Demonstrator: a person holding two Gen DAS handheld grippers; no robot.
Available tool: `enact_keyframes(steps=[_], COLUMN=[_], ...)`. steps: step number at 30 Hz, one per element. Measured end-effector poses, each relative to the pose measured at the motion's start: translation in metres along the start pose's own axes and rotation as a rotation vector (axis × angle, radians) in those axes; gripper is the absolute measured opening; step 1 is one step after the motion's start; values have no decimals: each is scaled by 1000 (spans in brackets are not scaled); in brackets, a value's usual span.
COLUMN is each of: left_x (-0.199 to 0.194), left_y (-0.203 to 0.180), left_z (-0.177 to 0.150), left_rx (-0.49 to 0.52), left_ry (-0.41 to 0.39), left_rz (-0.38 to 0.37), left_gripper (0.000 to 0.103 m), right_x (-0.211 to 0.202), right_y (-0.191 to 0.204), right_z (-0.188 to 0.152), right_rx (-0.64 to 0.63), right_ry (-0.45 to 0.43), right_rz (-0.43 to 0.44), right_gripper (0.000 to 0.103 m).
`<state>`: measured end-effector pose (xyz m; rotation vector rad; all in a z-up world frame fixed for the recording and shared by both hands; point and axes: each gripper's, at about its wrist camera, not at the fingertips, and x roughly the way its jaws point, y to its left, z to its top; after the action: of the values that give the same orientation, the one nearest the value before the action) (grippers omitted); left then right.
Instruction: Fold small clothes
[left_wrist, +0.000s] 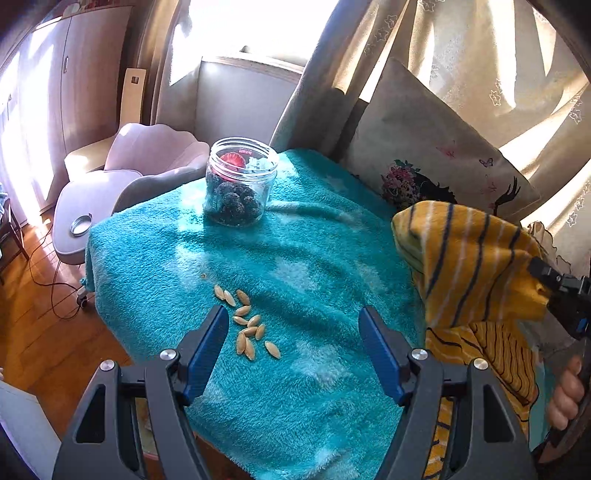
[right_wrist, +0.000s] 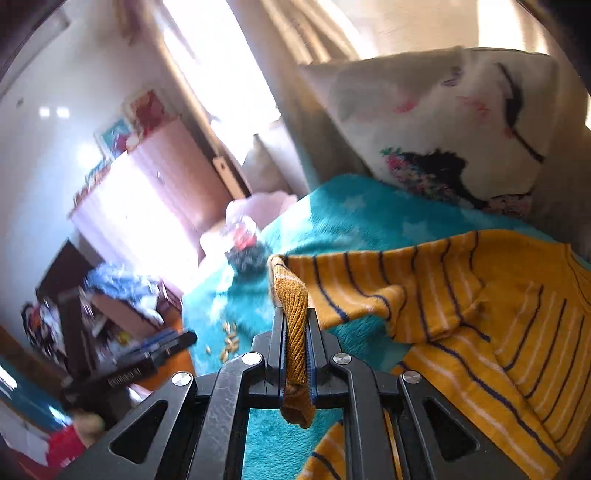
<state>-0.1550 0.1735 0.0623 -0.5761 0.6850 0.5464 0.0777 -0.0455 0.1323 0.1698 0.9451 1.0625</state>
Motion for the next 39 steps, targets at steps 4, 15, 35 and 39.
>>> enact_keyframes(steps=[4,15,35,39], left_x=[5,31,47,55], left_y=[-24,-94,-147,-147], left_z=[-4,-28,-60,-66], left_rx=[58,196,281,276], left_ry=[18,116,214,253], left_rz=[-36,-99,-100,-120], left_gripper=[73,73,73,73], right_x=[-80,-166,-190,-202], right_y=[-91,-282,-263,-252], right_z=[13,-72,-91,-102], right_rx=[208,598,436,442], right_ry=[-124,-106,-142,-166], right_rz=[-117,-569,-698,-687], right_gripper=[10,32,5,25])
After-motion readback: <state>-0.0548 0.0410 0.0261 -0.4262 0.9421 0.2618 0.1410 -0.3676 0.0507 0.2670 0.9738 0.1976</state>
